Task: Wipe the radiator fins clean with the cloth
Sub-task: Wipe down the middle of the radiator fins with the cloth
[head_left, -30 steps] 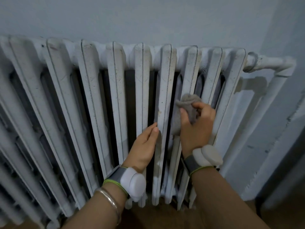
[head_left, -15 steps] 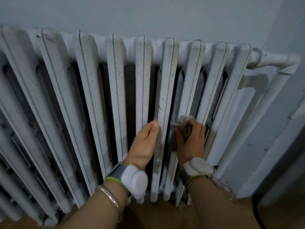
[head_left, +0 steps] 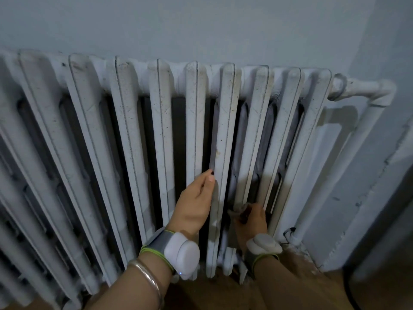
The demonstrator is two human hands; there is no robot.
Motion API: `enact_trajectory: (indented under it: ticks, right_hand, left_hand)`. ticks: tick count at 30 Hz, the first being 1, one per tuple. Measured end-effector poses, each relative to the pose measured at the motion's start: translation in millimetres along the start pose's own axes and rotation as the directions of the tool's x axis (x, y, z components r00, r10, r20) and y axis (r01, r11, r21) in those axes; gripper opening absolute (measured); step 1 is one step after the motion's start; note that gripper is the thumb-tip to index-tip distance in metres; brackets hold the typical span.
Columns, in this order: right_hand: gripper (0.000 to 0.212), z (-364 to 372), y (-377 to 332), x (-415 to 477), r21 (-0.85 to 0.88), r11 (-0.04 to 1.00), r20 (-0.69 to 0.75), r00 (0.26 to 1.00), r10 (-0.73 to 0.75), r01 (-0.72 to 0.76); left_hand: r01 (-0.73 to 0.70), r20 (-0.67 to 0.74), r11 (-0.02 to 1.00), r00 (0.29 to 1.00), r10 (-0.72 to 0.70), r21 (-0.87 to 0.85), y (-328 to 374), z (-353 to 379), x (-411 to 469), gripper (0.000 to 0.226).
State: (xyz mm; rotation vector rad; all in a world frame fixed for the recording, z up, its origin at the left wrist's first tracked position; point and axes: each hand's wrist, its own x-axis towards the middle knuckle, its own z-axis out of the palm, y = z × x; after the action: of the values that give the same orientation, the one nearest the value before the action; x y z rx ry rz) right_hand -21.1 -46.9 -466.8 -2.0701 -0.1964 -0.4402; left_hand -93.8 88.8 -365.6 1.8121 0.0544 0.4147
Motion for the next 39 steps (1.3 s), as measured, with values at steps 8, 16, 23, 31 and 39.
enact_trajectory:
  ticks: [8,16,23,31,39]
  right_hand:
    - [0.026,-35,-72,2,0.217,0.970,-0.084,0.992,-0.094,0.110]
    - [0.024,-36,-140,25,0.033,0.850,-0.285,0.820,-0.496,0.526]
    - [0.024,-21,-131,40,-0.004,0.839,-0.330,0.792,-0.514,0.544]
    - [0.032,3,-92,17,0.088,0.927,-0.228,0.913,-0.338,0.365]
    - [0.034,33,-47,-6,0.069,0.974,-0.098,0.973,-0.209,0.216]
  left_hand:
    - [-0.026,-0.218,0.988,0.974,0.060,0.155,-3,-26,-8,0.020]
    - [0.025,-0.347,0.990,0.937,0.026,0.141,8,-32,-8,0.018]
    - [0.070,-0.298,0.992,0.954,-0.037,0.102,5,-31,-5,0.037]
    - [0.076,-0.204,0.992,0.978,-0.055,0.100,1,-26,-2,0.044]
    - [0.079,-0.184,0.994,0.981,-0.064,0.071,0,-28,-2,0.045]
